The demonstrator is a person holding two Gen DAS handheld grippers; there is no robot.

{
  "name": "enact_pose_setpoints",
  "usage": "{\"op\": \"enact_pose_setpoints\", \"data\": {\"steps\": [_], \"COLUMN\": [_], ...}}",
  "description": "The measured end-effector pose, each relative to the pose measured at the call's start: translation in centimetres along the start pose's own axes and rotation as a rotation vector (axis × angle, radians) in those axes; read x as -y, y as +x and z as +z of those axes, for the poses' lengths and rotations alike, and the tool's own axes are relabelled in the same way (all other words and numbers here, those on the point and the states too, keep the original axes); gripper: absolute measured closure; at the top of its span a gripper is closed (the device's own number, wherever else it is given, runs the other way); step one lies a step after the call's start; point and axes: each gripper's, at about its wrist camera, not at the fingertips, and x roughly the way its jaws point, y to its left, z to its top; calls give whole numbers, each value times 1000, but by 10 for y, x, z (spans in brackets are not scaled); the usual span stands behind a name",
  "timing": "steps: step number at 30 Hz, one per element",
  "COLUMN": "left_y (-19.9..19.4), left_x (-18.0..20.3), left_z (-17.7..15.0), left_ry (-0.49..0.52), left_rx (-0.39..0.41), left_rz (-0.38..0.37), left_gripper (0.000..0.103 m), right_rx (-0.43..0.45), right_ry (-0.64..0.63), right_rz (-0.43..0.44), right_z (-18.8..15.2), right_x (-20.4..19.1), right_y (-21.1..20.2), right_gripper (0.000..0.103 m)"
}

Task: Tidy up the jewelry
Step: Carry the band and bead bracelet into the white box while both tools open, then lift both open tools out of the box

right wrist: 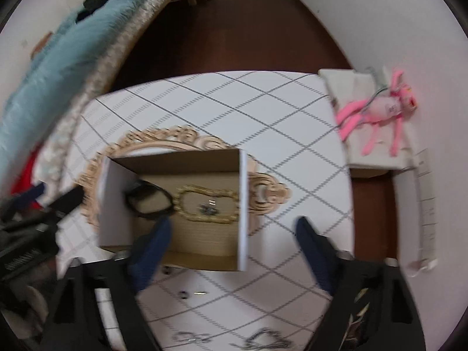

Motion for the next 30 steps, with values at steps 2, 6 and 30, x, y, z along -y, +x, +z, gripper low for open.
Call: {"op": "enact_pose_setpoints", "data": {"steps": [2,6,30], "left_y": [4,9,-92], "left_x": [1,2,15], "left_z": [-9,-22,-50], "left_ry": [5,10,13], "left_rx": [-3,-10,180], "left_rz": [24,30,-1], "left_gripper": [0,0,0], "right_rx": [9,17,265], "right_ry": [-27,-28,5], "right_rz": [-57,-91,-132], "right_z": [-7,-18,-59], "right_x": [-3,-3,-4], "right_y": [4,10,-103], "right_gripper": [3,3,3]}}
